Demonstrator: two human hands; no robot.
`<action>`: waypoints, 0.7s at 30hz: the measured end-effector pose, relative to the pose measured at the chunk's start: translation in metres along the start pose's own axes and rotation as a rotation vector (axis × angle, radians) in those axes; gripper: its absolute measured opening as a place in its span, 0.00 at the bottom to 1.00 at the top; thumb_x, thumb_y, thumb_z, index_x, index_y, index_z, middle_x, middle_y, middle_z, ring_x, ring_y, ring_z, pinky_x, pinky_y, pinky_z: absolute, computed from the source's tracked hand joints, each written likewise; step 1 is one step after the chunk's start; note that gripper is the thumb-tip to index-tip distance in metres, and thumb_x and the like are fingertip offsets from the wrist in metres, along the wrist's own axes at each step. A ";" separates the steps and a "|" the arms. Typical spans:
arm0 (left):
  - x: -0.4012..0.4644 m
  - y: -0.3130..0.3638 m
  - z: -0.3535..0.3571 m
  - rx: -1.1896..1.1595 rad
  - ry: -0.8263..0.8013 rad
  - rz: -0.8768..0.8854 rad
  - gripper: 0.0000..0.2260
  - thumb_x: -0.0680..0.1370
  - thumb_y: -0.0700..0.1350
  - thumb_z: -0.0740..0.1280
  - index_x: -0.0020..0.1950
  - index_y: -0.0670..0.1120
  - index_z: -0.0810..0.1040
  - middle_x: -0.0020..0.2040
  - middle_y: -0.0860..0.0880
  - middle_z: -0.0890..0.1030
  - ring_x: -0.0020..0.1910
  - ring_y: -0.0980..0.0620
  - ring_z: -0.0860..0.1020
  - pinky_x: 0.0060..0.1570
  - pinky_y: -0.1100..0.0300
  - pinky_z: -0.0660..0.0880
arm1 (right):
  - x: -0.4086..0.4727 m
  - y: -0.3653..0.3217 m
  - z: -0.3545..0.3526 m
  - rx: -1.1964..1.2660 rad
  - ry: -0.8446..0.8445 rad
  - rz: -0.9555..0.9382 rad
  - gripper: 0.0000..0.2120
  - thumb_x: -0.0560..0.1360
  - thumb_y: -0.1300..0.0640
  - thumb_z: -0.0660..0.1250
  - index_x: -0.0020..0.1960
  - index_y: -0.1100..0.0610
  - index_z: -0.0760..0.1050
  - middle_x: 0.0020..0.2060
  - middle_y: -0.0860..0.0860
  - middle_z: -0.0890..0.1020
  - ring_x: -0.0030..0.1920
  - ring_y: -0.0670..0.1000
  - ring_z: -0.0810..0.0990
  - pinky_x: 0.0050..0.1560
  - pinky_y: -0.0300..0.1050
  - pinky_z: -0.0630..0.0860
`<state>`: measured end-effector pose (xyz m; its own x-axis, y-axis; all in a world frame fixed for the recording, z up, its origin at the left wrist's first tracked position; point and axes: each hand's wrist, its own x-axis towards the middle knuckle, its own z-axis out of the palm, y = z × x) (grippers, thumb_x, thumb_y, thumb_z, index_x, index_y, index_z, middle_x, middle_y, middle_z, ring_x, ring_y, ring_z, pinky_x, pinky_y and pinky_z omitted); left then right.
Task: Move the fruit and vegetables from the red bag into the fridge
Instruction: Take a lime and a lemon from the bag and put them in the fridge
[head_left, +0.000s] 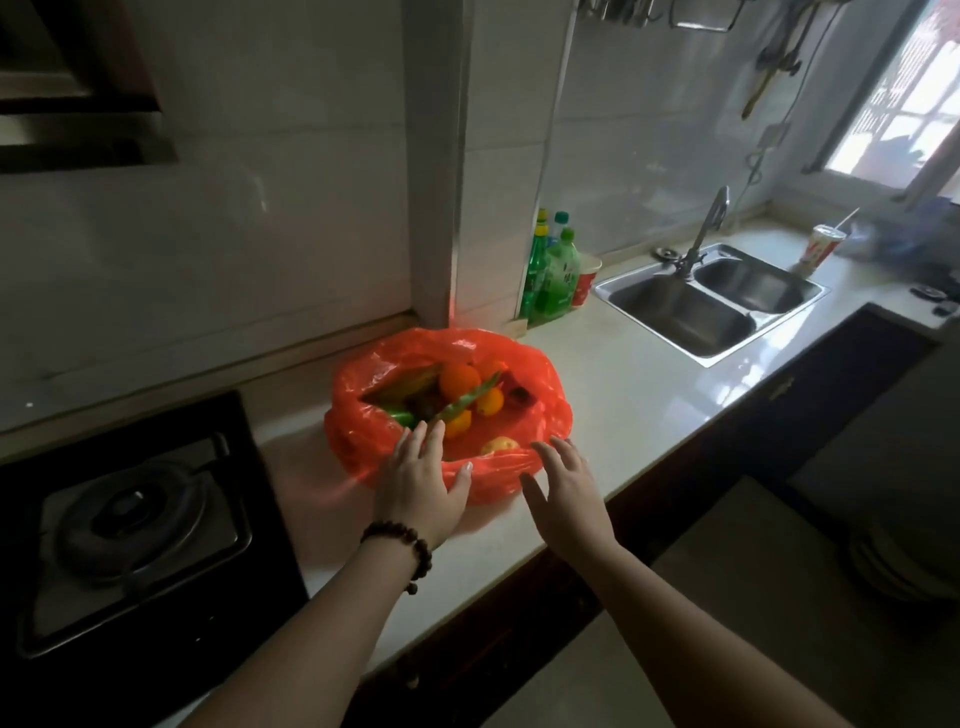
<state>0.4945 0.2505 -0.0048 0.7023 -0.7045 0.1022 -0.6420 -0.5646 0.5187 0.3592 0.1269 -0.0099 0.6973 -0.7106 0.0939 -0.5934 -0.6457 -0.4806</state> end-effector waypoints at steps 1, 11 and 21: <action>0.006 -0.001 0.003 -0.022 -0.020 -0.009 0.28 0.79 0.56 0.58 0.76 0.48 0.57 0.76 0.47 0.59 0.75 0.48 0.55 0.71 0.50 0.58 | 0.006 0.003 0.003 0.006 -0.014 0.005 0.23 0.78 0.46 0.59 0.72 0.50 0.62 0.73 0.52 0.63 0.74 0.54 0.56 0.71 0.55 0.62; 0.056 -0.008 0.030 -0.134 -0.042 -0.108 0.22 0.79 0.49 0.61 0.72 0.44 0.65 0.70 0.46 0.68 0.68 0.49 0.67 0.65 0.55 0.68 | 0.092 0.020 0.030 0.021 -0.144 -0.062 0.23 0.77 0.50 0.62 0.71 0.54 0.64 0.70 0.54 0.67 0.69 0.55 0.65 0.67 0.52 0.67; 0.109 -0.010 0.065 0.044 -0.059 -0.170 0.19 0.78 0.46 0.63 0.69 0.47 0.69 0.66 0.48 0.72 0.65 0.49 0.69 0.64 0.55 0.69 | 0.160 0.031 0.061 0.042 -0.419 -0.273 0.23 0.76 0.53 0.65 0.69 0.52 0.66 0.68 0.53 0.67 0.67 0.55 0.67 0.64 0.49 0.70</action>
<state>0.5578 0.1511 -0.0542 0.7834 -0.6205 -0.0349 -0.5292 -0.6954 0.4862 0.4765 0.0102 -0.0634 0.9314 -0.3387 -0.1331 -0.3563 -0.7745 -0.5227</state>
